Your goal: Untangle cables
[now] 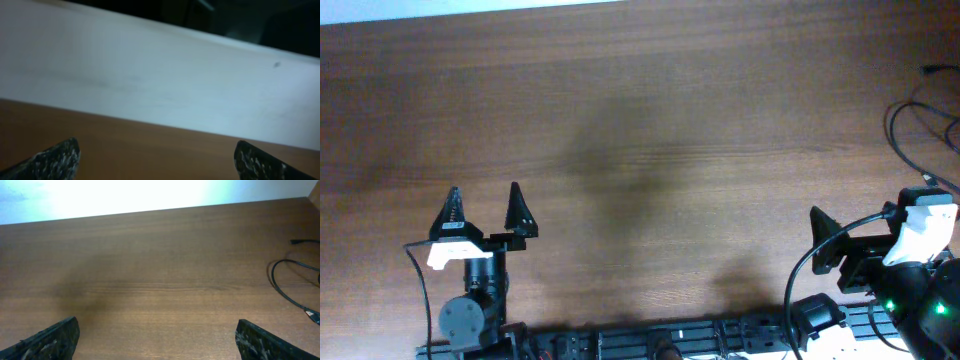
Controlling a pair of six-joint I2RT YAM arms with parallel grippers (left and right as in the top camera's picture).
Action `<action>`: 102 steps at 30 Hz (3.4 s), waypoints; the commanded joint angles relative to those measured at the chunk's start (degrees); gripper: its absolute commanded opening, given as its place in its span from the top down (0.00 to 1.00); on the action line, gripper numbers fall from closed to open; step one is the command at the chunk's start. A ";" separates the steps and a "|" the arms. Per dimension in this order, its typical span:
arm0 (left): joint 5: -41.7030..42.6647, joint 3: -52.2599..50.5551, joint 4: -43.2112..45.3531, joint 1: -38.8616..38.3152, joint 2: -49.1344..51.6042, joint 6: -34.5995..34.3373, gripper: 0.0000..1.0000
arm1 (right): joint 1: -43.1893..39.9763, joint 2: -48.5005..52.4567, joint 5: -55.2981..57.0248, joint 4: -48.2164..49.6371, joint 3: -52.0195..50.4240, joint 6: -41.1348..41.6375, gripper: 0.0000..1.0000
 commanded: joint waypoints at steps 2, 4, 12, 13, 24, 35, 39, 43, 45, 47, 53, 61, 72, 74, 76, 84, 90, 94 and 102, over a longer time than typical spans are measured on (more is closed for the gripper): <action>-8.66 -2.14 -0.85 -1.03 -2.58 9.60 0.01 | 0.35 -0.02 0.92 0.13 -0.13 0.70 0.01; -10.86 -2.14 -1.46 -2.19 -2.89 14.14 0.01 | 0.35 -0.02 0.92 0.13 -0.13 0.68 0.01; -12.13 -2.14 -15.72 -5.77 -2.89 20.00 0.01 | 0.35 -0.02 0.92 0.13 -0.13 0.68 0.01; -12.09 -2.14 -15.63 -5.77 -2.89 20.96 0.01 | 0.35 -0.02 0.92 0.13 -0.13 0.68 0.01; -10.78 -2.10 -15.82 -5.73 -2.86 21.64 0.01 | 0.35 -0.02 0.92 0.13 -0.13 0.68 0.01; -10.78 -2.10 -15.82 -5.73 -2.82 21.64 0.01 | 0.35 -0.02 0.92 0.13 -0.13 0.68 0.01; -10.75 -2.10 -15.82 -5.73 -2.82 21.64 0.01 | 0.35 -0.02 0.92 0.13 -0.13 0.70 0.01; -10.78 -2.10 -15.82 -5.73 -2.82 21.62 0.01 | 0.31 -0.02 4.63 0.00 -0.13 -2.05 0.01; -10.78 -2.10 -15.82 -5.73 -2.82 21.64 0.01 | 0.24 -0.28 6.73 -0.07 -0.26 -2.60 0.01; -10.75 -2.10 -15.82 -5.73 -2.82 21.64 0.01 | 0.20 -1.46 10.49 0.26 -1.53 -2.75 0.01; -10.75 -2.10 -15.82 -5.73 -2.82 21.62 0.01 | -0.42 -10.21 13.53 9.55 -15.69 -8.87 0.01; -10.75 -2.10 -15.82 -5.73 -2.82 21.64 0.01 | -12.44 -22.84 -1.40 40.09 -43.06 -8.87 0.01; -10.78 -2.10 -15.82 -5.73 -2.82 21.64 0.01 | -19.50 -29.62 -19.10 65.72 -64.94 -14.08 0.01; -10.75 -2.10 -15.82 -5.73 -2.82 21.64 0.01 | -19.15 -29.62 -19.06 68.02 -66.62 -18.69 0.01; -10.78 -2.10 -15.82 -5.73 -2.82 21.64 0.01 | -19.15 -29.62 -17.64 69.18 -68.15 -19.76 0.01; -10.75 -2.10 -15.82 -5.73 -2.82 21.64 0.01 | -19.10 -29.62 -14.12 72.65 -73.48 -19.08 0.01; -10.78 -2.10 -15.82 -5.73 -2.82 21.64 0.01 | -19.10 -29.62 -8.13 71.71 -73.48 -7.78 0.01; -10.75 -2.10 -15.82 -5.73 -2.82 21.62 0.01 | -19.08 -29.62 -8.79 68.02 -73.48 -7.54 0.01; -10.75 -2.10 -15.82 -5.73 -2.82 21.64 0.01 | -18.82 -29.62 -9.14 68.11 -73.48 -8.83 0.01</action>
